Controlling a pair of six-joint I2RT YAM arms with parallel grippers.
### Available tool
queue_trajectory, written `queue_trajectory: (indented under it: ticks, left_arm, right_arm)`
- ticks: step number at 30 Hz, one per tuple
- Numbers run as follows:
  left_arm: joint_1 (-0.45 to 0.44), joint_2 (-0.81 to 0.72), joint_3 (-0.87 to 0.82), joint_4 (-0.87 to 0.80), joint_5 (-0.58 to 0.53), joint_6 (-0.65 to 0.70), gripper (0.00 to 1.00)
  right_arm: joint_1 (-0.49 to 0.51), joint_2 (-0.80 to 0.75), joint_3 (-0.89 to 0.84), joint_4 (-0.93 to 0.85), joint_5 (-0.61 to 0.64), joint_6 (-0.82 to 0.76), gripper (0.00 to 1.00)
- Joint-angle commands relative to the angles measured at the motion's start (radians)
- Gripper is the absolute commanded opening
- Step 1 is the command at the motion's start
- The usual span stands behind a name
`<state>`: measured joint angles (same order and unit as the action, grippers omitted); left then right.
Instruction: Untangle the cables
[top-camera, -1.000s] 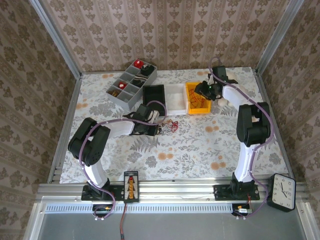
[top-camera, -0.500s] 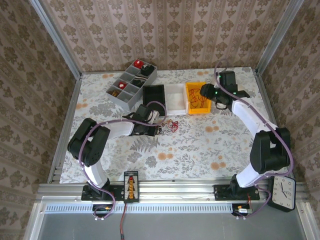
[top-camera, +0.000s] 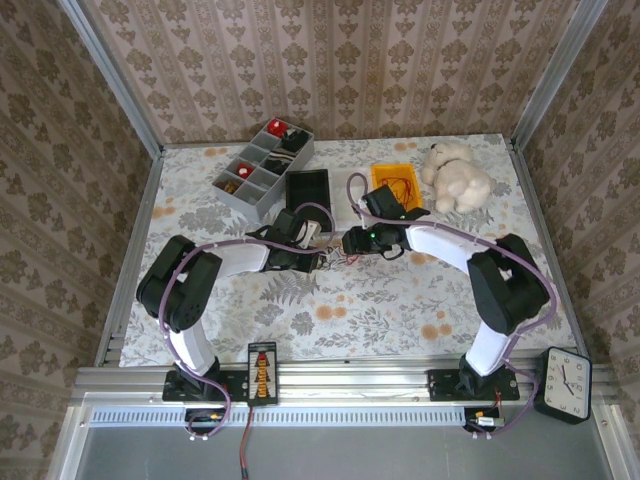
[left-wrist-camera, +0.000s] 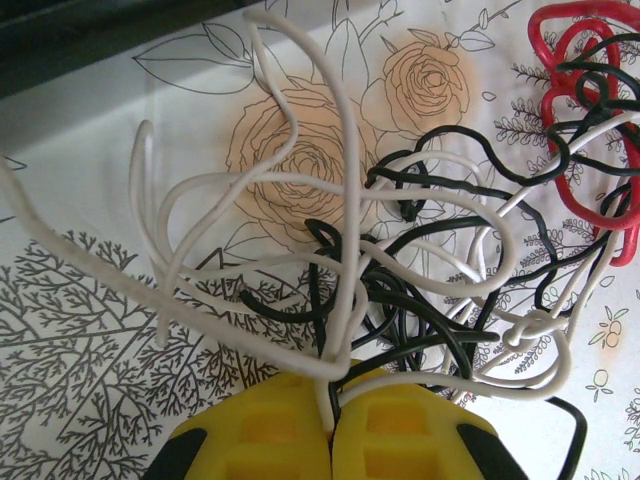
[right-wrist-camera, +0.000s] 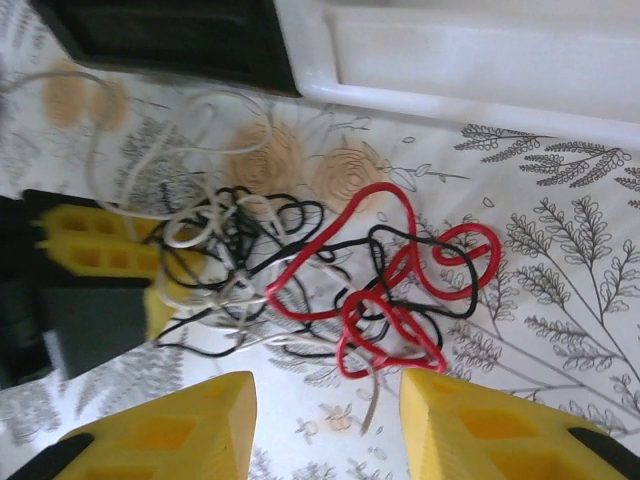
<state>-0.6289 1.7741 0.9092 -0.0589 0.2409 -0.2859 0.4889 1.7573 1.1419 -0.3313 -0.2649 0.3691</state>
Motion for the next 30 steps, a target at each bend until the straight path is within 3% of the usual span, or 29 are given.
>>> queue_trajectory:
  ticks: [1,16,24,27,30]
  left_arm:
    - [-0.026,0.044,-0.017,-0.044,0.045,0.024,0.00]
    - [-0.028,0.049,-0.021,-0.042,0.040,0.017,0.00]
    - [-0.028,0.045,-0.029,-0.041,0.043,0.018,0.00]
    - [-0.027,0.045,-0.029,-0.042,0.042,0.019,0.00]
    - [-0.028,0.045,-0.030,-0.045,0.029,0.013,0.00]
  right_arm:
    - [-0.004,0.050,0.077,-0.058,0.036,-0.056,0.40]
    - [-0.001,0.137,0.108,-0.052,0.055,-0.058,0.27]
    - [-0.001,0.168,0.121,-0.034,0.053,-0.032,0.26]
    - [-0.001,0.177,0.126,-0.030,0.042,-0.023,0.22]
    - [-0.003,0.167,0.117,-0.029,0.063,-0.015,0.11]
